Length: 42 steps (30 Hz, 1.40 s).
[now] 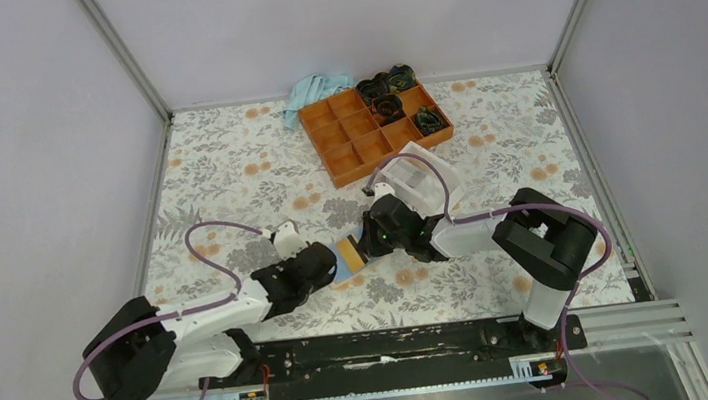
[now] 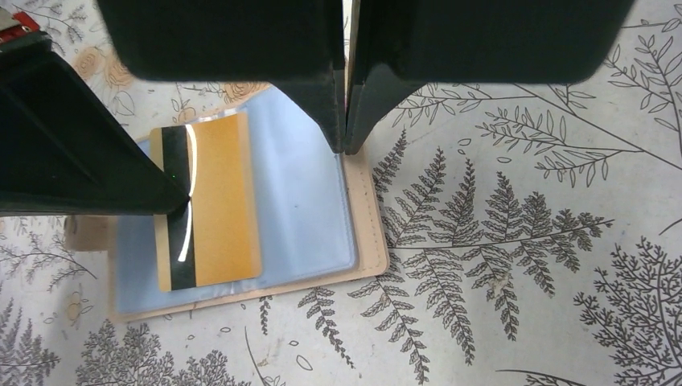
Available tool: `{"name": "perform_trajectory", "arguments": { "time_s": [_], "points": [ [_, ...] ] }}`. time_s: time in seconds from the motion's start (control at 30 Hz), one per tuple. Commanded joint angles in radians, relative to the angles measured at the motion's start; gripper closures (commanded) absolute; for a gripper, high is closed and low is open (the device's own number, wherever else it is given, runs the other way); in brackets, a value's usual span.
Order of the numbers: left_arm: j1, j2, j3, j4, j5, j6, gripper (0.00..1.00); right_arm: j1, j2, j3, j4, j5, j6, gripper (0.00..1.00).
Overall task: Put the credit cards into the card holder
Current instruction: Insert the credit card into the card holder.
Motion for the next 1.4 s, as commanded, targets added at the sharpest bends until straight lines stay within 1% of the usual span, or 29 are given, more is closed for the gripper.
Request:
{"name": "perform_trajectory", "arguments": {
  "time_s": [0.0, 0.27, 0.53, 0.77, 1.0, 1.37],
  "points": [
    [-0.006, 0.037, 0.006, 0.086, -0.015, 0.000, 1.00, 0.017, 0.031, -0.039, -0.171, 0.020, -0.032, 1.00],
    [-0.005, 0.076, 0.014, 0.089, -0.019, 0.005, 1.00, 0.018, 0.038, -0.041, -0.168, 0.001, -0.036, 1.00],
    [-0.007, 0.081, -0.024, 0.078, -0.003, -0.018, 1.00, 0.018, 0.066, -0.019, -0.190, -0.099, -0.067, 1.00],
    [-0.006, 0.086, -0.044, 0.066, 0.003, -0.030, 1.00, 0.017, 0.036, -0.087, -0.105, -0.178, -0.031, 1.00],
    [-0.005, 0.082, -0.073, 0.057, 0.014, -0.051, 1.00, 0.018, 0.020, -0.140, -0.033, -0.220, -0.005, 1.00],
    [-0.006, 0.069, -0.077, 0.013, 0.010, -0.054, 1.00, 0.011, 0.080, -0.090, -0.030, -0.250, -0.034, 1.00]
  ]
}}
